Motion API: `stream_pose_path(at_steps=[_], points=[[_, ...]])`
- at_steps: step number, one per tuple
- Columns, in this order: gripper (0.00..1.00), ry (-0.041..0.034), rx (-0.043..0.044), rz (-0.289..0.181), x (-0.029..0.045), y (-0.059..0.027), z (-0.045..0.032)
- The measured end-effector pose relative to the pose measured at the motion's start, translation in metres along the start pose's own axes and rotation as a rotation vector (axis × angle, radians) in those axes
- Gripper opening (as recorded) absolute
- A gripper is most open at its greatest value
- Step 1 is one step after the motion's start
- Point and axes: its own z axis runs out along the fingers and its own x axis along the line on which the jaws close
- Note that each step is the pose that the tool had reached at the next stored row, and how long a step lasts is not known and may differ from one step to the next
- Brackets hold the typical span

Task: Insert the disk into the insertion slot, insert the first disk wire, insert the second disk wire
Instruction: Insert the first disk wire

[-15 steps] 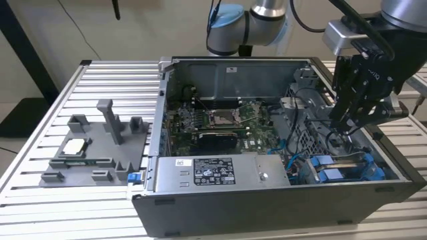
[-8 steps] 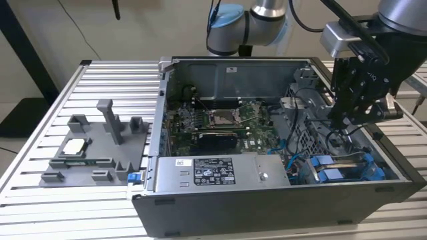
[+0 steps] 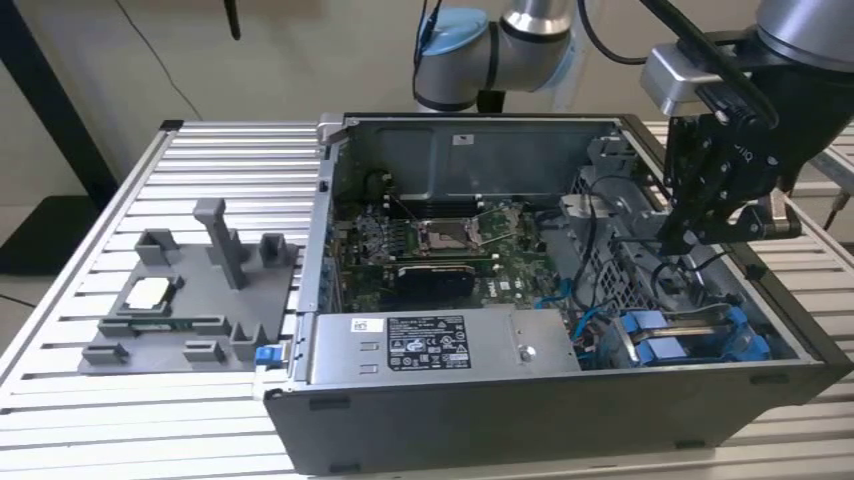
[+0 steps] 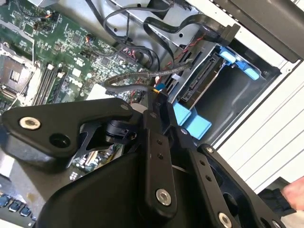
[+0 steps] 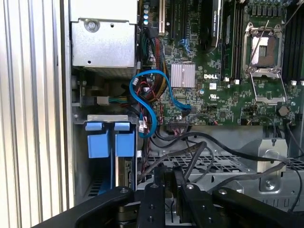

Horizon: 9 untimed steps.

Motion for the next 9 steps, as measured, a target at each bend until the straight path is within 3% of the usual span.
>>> stream_pose_path(at_steps=[9], points=[[0.19,0.0025,0.0000,0.000,0.0000,0.0000,0.0001]])
